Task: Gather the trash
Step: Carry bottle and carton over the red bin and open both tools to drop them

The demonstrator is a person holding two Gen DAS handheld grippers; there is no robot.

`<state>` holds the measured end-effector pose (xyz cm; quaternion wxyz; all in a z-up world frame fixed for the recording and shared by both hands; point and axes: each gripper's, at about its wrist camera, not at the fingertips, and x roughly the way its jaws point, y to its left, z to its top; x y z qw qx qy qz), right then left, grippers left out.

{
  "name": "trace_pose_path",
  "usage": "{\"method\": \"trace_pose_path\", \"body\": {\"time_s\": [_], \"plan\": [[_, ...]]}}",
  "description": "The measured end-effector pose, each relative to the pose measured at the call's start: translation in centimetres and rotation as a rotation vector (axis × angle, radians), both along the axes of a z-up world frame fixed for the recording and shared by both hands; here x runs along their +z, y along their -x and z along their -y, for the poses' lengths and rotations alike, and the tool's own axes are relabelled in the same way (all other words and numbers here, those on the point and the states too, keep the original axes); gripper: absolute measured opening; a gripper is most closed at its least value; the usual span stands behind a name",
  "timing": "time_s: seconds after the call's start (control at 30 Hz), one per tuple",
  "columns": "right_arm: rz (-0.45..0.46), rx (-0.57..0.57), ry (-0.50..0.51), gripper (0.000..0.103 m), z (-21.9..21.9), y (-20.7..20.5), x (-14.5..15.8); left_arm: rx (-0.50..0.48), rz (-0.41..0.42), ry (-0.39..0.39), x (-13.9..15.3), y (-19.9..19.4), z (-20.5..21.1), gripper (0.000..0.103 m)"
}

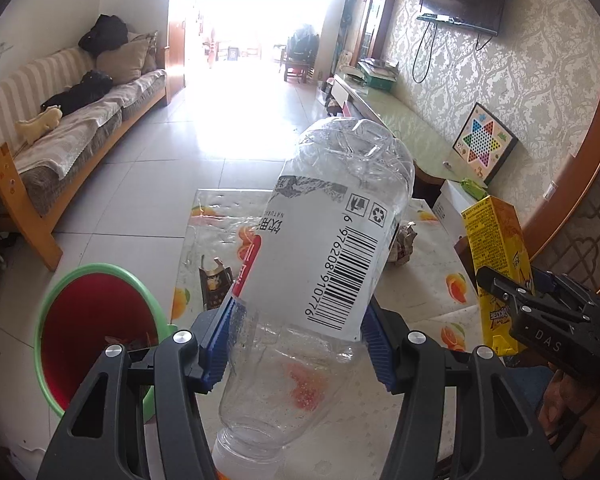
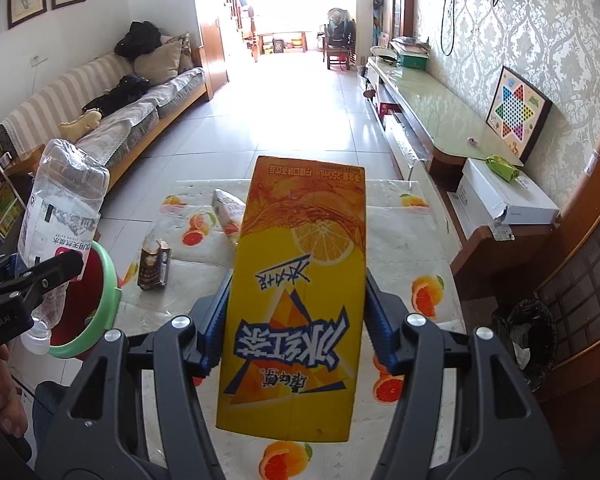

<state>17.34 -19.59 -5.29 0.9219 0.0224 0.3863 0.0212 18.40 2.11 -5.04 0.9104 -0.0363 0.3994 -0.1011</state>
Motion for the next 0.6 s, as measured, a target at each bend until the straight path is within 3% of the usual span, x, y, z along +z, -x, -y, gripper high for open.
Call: {"method": "trace_pose_path", "body": {"time_s": [0.6], "plan": [[0.050,0.143,0.016,0.057,-7.3,0.3,2.6,0.160,0.048,0.012,2.0,2.5,-7.2,0.055]]}}
